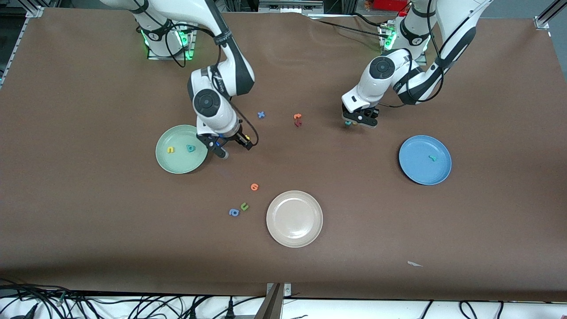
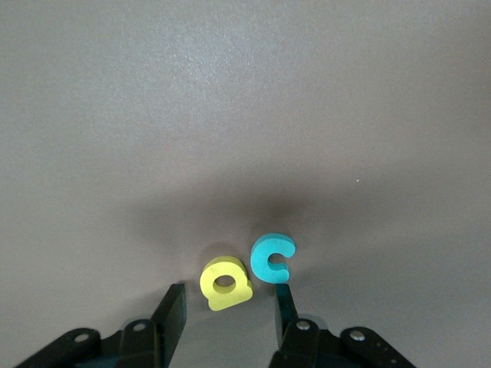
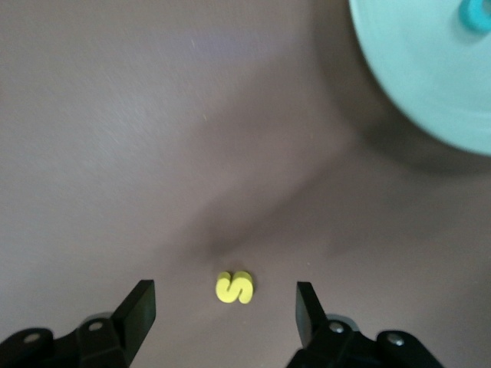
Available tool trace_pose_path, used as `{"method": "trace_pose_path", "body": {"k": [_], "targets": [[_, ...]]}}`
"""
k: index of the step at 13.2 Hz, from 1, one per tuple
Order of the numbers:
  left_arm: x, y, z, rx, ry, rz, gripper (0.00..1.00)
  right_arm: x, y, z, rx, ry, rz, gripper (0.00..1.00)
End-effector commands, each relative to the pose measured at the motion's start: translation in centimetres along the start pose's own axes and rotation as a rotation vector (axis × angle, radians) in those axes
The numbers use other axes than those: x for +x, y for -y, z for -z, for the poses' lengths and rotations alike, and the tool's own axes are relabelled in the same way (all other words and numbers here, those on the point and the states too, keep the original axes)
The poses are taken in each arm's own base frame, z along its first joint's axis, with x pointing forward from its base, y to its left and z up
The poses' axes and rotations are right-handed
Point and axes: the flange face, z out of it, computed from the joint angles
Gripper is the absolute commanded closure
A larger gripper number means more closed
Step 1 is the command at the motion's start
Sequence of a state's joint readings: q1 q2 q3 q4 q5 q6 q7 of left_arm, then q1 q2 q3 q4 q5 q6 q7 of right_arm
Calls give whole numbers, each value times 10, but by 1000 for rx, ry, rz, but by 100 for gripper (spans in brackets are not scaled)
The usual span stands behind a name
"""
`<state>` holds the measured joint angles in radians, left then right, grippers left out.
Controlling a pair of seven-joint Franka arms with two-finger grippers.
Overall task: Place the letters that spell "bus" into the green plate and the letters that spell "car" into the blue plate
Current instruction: 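Grasp the yellow a with the left gripper while the right gripper grasps the s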
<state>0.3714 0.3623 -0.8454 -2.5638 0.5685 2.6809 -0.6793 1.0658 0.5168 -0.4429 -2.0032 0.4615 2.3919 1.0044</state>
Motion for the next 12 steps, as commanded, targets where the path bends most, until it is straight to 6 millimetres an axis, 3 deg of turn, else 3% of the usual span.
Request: {"method": "trace_pose_path", "body": {"k": [1, 6, 12], "targets": [[6, 3, 0, -4, -3, -26, 46, -6, -14, -11, 24, -24, -21, 20], [8, 6, -4, -11, 6, -18, 49, -22, -16, -38, 15, -42, -8, 27], [14, 15, -4, -17, 3, -20, 53, -25, -12, -41, 32, -55, 3, 32]]}}
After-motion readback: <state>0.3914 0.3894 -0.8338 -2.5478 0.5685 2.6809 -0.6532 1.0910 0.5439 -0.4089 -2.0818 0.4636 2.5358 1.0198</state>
